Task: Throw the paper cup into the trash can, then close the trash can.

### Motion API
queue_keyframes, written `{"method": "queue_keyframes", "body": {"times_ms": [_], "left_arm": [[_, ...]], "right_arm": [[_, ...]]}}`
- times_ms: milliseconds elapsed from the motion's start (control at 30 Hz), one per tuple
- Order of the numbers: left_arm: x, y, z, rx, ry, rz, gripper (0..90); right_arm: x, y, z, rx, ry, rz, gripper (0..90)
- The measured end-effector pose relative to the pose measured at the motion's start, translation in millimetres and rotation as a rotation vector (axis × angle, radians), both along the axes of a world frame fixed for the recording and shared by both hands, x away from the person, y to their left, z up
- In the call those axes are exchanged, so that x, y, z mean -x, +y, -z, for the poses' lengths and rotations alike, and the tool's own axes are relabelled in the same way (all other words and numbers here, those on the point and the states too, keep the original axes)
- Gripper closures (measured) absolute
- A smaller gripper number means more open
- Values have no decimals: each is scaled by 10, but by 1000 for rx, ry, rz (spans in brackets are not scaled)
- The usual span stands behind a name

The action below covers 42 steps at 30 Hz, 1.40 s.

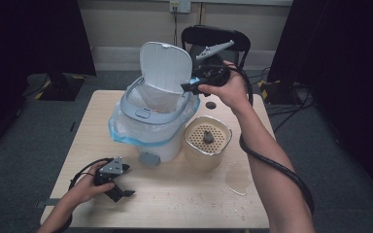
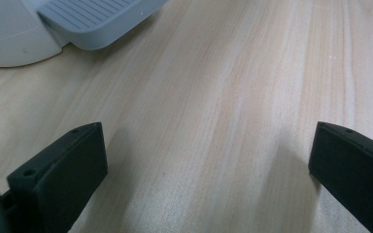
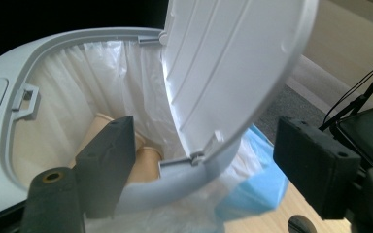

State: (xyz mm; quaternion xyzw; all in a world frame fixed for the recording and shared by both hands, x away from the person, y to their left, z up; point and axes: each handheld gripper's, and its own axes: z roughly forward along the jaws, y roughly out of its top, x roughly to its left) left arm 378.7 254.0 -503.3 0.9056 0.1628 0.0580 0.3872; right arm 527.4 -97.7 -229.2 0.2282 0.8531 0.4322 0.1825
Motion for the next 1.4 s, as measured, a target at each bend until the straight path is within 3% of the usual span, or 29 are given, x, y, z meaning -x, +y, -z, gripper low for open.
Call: {"method": "queue_keyframes", "body": {"times_ms": [200,600,867,1200,1400], "left_arm": [[-7,7,-5,-10,1,11,0],[-7,8,-5,-10,1,11,0],[-6,8,-5,-11,1,11,0],[-7,9,-6,-12,-3,11,0],[-7,8,-6,-11,-4,11,0]], "right_arm": [[0,113,-31,-8,-7,-18,223],[29,118,-91,-26,-17,-16,245],[133,108,-119,-53,1,-75,298],[319,180,-77,-10,12,-170,278],[404,241,-61,-22,30,-225,256]]}}
